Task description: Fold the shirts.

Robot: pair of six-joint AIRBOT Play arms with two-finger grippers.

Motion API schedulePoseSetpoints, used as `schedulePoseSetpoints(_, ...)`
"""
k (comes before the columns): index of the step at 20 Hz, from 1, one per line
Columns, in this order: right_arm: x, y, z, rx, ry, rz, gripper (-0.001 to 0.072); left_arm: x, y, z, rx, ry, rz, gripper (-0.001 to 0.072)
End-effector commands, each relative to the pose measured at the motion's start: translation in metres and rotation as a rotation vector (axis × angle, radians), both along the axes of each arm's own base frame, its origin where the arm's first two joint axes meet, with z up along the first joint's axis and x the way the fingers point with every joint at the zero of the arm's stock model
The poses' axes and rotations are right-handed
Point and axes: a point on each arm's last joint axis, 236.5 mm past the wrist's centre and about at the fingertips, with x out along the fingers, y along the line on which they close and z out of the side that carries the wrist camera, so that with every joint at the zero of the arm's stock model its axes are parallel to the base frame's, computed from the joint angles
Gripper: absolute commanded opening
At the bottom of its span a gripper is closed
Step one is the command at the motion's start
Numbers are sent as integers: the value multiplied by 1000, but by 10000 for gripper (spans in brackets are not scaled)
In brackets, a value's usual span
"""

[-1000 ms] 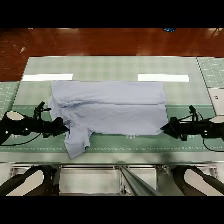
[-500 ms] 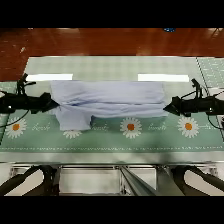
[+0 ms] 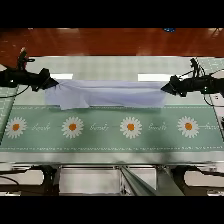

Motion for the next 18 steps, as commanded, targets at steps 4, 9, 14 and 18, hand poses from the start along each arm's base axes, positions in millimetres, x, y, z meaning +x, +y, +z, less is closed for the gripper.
schedulePoseSetpoints(4,55,-2,-23,46,9,-45,17,58,-16,-34,-52,76,-39,15)
schedulePoseSetpoints(9,73,3,-48,54,17,-80,98,72,-17,-59,-58,98,-33,76)
schedulePoseSetpoints(14,61,-18,-19,65,23,-33,408,42,24,-33,17,204,-109,507)
schedulePoseSetpoints(18,19,-125,6,-127,104,-180,408,-3,147,15,286,273,46,507)
